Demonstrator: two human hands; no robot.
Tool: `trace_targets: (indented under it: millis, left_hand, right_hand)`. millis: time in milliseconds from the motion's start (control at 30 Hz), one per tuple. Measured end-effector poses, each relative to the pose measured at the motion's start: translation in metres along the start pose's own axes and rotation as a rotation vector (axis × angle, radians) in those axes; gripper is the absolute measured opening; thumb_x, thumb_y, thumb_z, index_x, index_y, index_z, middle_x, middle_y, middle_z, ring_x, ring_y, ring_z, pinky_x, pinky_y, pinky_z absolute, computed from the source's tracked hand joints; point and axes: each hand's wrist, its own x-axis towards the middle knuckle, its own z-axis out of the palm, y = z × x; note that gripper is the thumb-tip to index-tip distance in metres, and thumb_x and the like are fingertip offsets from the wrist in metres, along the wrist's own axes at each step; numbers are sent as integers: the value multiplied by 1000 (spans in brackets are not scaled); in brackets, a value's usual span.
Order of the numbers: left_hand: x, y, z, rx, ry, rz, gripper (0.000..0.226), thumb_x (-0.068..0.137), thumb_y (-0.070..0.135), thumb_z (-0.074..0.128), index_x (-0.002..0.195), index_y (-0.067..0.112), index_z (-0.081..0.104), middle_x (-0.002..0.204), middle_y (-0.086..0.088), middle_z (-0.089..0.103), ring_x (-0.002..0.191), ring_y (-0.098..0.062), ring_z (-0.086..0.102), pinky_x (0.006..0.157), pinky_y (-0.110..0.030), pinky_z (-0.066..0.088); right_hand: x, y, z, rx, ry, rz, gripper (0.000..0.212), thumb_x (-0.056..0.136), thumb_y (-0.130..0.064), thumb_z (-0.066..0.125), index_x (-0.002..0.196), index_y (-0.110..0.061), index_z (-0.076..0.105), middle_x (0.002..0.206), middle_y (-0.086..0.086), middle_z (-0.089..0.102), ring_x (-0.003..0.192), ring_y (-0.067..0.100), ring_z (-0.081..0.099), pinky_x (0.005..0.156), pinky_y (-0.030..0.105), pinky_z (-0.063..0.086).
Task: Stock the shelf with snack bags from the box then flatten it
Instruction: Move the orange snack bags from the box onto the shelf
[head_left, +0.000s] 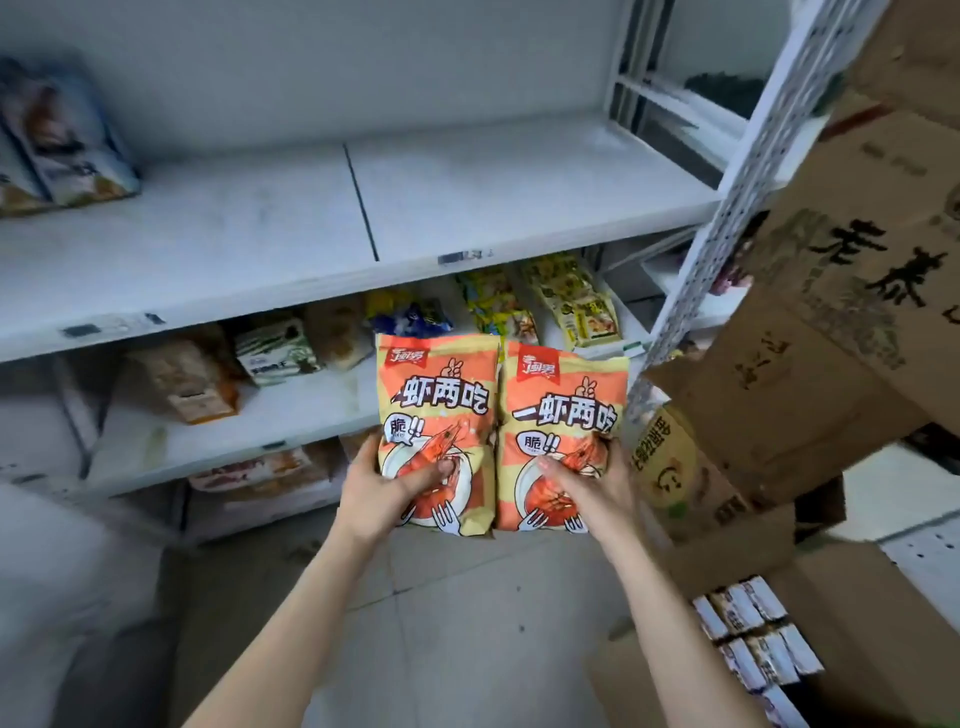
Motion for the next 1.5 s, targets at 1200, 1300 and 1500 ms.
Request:
trace_targets:
  millis: [1200,1300,1500]
  left_hand:
    - [292,203,-321,42,424,243,67,48,50,92,103,34,58,105,10,70,97,-15,68,89,-38,56]
    - [337,216,-340,35,440,258,68,55,42,93,112,30,58,104,11,69,98,-12,67,87,-36,56]
    - [423,233,-374,111,475,340,77,54,45,92,121,23,61,108,9,68,100,-13,65,88,-29,51]
  right_hand:
    - [236,-257,425,-72,-268,-262,96,45,-68,82,127,-28,52,120,-7,67,109,17,64,97,44,52]
    - [274,-266,463,-37,-255,-279,97,42,-69,84,125,-29,55,118,-8,68,108,16,65,97,42,53]
    - [344,-273,529,-3,-231,-315,90,45,-62,86,123,-29,55,116,-8,68,106,16,65,98,39,52]
